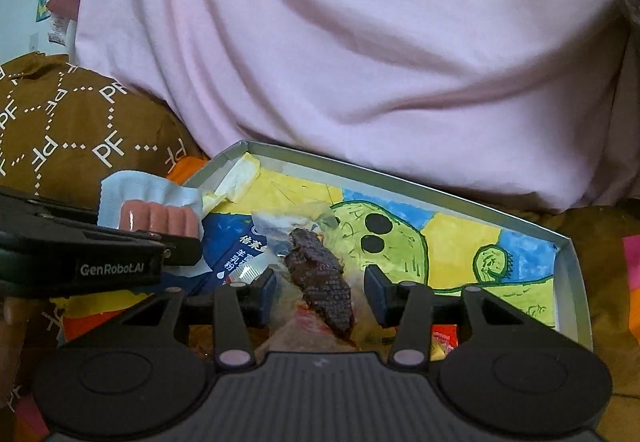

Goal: Organize snacks
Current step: 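Carry both packs over the tray and open both tools to release them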

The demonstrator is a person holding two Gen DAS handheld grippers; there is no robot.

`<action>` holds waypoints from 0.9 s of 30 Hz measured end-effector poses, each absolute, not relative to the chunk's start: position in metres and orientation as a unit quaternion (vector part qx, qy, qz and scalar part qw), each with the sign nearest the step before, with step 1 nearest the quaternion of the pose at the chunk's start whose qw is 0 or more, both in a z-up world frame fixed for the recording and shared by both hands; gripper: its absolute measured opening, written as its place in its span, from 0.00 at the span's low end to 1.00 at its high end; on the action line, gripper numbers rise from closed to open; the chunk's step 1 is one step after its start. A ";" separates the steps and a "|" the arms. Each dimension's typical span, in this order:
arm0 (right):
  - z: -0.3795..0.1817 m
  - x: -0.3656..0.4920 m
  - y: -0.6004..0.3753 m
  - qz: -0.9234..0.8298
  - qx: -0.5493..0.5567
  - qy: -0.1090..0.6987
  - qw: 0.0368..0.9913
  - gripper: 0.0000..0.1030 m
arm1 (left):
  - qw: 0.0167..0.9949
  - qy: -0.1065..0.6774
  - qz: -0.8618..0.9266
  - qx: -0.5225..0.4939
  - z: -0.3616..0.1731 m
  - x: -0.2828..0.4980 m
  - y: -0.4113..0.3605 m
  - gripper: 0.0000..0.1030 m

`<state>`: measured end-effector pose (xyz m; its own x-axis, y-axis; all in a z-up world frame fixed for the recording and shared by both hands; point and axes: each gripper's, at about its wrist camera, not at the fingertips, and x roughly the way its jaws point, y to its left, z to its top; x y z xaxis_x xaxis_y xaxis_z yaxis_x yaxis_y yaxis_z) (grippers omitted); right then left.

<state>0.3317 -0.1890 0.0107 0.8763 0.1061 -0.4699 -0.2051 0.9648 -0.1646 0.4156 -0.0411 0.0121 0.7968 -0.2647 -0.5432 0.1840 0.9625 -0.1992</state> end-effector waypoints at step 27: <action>0.044 0.280 -0.223 0.041 -0.060 0.178 0.981 1.00 | 0.963 0.241 -0.086 -0.080 0.060 0.364 -0.029 0.90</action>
